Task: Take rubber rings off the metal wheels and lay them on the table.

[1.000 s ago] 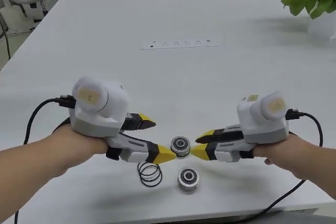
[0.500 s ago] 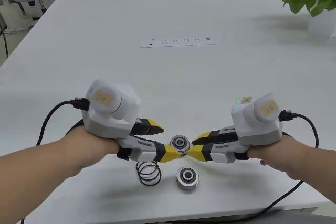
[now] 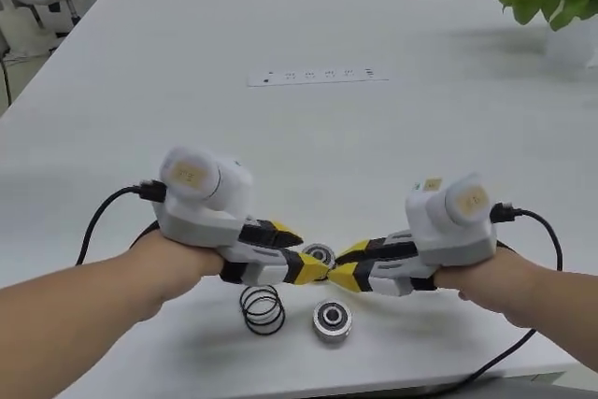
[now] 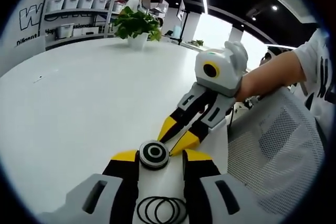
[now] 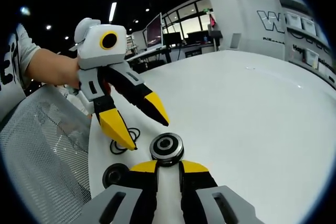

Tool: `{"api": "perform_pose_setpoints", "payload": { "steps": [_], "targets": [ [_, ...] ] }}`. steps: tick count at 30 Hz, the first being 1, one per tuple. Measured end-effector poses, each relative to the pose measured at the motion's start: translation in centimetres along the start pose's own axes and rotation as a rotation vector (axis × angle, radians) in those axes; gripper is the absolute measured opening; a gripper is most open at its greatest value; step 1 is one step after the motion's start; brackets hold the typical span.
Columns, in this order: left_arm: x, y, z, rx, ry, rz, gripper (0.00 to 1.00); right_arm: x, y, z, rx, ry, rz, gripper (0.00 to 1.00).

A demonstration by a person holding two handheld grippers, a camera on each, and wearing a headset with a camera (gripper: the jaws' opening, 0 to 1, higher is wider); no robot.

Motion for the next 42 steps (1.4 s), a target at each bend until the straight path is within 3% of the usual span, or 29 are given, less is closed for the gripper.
{"api": "perform_pose_setpoints", "payload": {
  "steps": [15,33,42],
  "targets": [
    [-0.1,0.0,1.1,0.036,0.005,0.059,0.19,-0.1,-0.1,0.0,-0.01,-0.006,0.0,0.1],
    [-0.2,0.1,1.6,0.078,0.053,0.26,0.08,-0.1,-0.1,0.0,-0.014,-0.013,-0.018,0.08],
    [-0.3,0.1,1.5,0.072,0.059,0.279,0.07,0.0,-0.2,0.0,-0.009,-0.017,-0.047,0.08]
  ]
}}
Point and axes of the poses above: the centre of the closed fingertips' face, and the gripper's own axes: z roughly forward along the fingers, x roughly to its left, y roughly out of its top, the point moved 10 cm from there along -z, roughly backward along the fingers, and after that the axes turned 5 degrees about -x, right-handed, at the moved point
